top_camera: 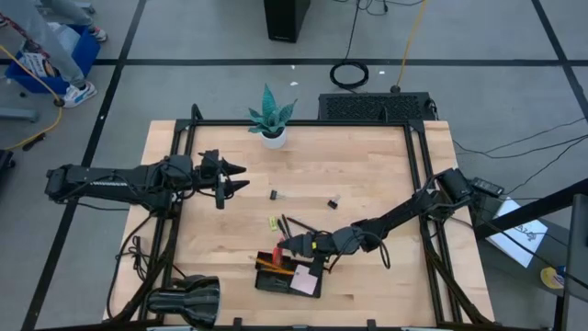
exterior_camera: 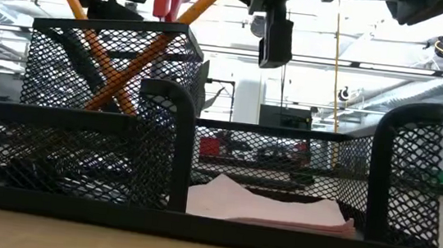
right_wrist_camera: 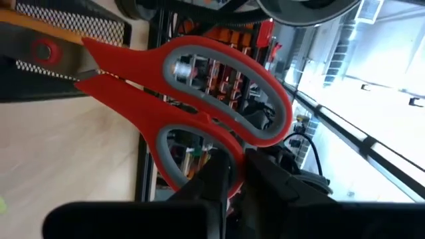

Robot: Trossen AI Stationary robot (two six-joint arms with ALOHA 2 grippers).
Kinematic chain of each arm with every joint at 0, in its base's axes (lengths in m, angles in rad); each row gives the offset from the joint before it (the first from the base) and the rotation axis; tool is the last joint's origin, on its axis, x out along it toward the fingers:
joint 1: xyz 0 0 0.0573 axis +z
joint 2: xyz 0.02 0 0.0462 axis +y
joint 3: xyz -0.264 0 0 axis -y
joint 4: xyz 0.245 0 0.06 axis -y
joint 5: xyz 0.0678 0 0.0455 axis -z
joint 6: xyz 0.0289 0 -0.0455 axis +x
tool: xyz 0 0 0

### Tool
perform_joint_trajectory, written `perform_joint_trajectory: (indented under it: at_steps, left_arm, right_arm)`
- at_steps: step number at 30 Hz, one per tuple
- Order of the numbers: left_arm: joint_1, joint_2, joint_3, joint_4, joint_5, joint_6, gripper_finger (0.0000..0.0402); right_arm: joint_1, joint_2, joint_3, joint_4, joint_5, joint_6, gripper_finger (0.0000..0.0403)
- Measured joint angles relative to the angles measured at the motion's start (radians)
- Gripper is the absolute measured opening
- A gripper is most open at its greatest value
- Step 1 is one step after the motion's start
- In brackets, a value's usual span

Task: Pick and place office supplies into organizer
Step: Put the red scissors into the black desk organizer

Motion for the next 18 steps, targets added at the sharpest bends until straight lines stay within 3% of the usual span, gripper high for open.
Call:
perform_joint_trajectory:
  at_steps: [9, 18]
  left_arm:
    - [0.0, 0.0, 0.0, 0.0, 0.002, -0.018, 0.0225]
    - [0.0, 0.0, 0.0, -0.002, 0.002, -0.01, 0.0225]
  right_arm:
    - [0.004, 0.0, 0.0, -0.033, -0.025, 0.081, 0.006]
    - [-0.002, 0.0, 0.0, -0.02, -0.051, -0.002, 0.0123]
